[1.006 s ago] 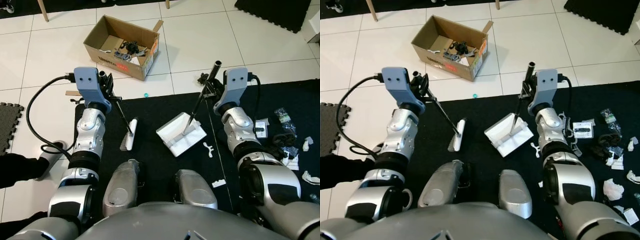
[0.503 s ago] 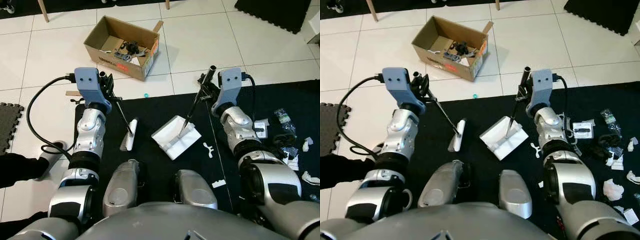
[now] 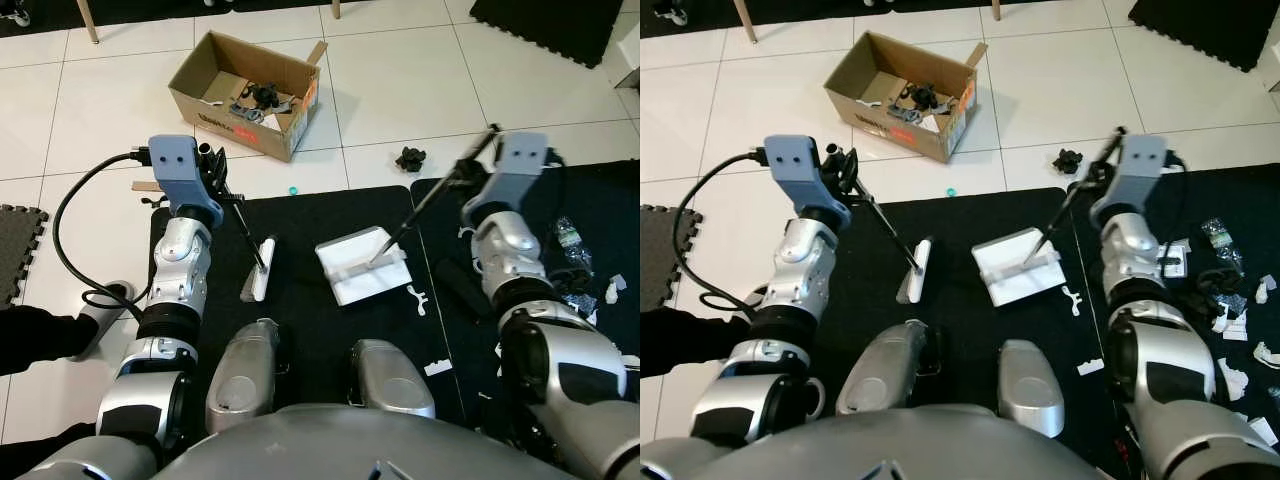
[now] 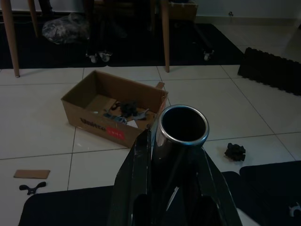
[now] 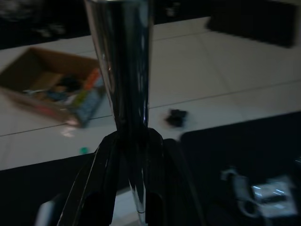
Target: Sweep floor
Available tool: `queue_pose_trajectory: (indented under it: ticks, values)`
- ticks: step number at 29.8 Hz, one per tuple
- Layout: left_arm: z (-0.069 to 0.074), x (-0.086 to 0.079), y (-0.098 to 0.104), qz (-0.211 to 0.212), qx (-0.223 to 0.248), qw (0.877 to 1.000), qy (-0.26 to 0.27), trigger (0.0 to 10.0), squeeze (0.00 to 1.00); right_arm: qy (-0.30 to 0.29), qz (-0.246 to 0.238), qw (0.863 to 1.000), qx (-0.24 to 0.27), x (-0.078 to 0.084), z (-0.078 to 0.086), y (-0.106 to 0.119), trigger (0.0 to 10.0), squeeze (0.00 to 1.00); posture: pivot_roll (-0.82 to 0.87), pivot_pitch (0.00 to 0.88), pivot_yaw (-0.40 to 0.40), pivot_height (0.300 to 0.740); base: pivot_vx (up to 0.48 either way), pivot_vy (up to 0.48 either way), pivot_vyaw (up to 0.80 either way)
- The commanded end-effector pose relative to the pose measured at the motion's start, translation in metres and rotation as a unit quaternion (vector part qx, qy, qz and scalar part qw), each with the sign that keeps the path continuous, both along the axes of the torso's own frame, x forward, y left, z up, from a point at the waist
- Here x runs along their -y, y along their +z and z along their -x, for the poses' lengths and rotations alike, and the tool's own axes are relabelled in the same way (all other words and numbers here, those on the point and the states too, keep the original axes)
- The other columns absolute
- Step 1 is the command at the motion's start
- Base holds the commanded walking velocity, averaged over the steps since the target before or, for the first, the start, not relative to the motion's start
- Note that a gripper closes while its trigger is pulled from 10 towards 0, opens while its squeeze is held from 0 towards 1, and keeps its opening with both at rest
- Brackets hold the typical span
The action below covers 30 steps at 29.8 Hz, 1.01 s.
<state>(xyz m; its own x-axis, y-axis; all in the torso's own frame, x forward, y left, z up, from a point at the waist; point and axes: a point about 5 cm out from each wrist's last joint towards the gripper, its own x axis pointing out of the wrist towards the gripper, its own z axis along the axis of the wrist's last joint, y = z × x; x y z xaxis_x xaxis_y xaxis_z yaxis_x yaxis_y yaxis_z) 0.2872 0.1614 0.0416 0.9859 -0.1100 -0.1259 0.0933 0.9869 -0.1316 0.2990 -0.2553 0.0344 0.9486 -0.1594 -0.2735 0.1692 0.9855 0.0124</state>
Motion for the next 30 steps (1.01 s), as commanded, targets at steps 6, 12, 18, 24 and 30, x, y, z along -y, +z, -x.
queue_pose_trajectory:
  ticks: [6, 12, 18, 24, 30]
  values:
    - [0.007, 0.012, -0.013, 0.029, -0.033, 0.999, -0.011, 10.0, 0.0, 0.024, 0.06, 0.996, 0.065, 0.007, -0.007, 0.023, 10.0, 0.0, 0.02, 0.0, 0.031, 0.74, 0.0, 0.0, 0.0]
    - [0.007, 0.012, -0.012, 0.029, -0.033, 0.999, -0.012, 10.0, 0.0, 0.039, 0.052, 0.994, 0.084, 0.003, -0.007, 0.025, 10.0, 0.0, 0.02, 0.0, 0.033, 0.74, 0.0, 0.0, 0.0]
    - [0.007, 0.012, -0.012, 0.029, -0.034, 0.999, -0.012, 10.0, 0.0, 0.062, 0.072, 0.994, 0.061, -0.004, -0.001, 0.013, 10.0, 0.0, 0.02, 0.0, 0.033, 0.74, 0.0, 0.0, 0.0]
    - [0.007, 0.013, -0.013, 0.029, -0.035, 0.999, -0.013, 10.0, 0.0, 0.091, 0.088, 0.991, 0.037, -0.016, 0.006, -0.001, 10.0, 0.0, 0.02, 0.0, 0.036, 0.74, 0.0, 0.0, 0.0]
    - [0.011, 0.014, -0.02, 0.025, -0.048, 0.998, -0.016, 10.0, 0.0, 0.103, 0.043, 0.993, -0.024, -0.042, 0.025, -0.033, 10.0, 0.0, 0.03, 0.0, 0.032, 0.74, 0.0, 0.0, 0.0]
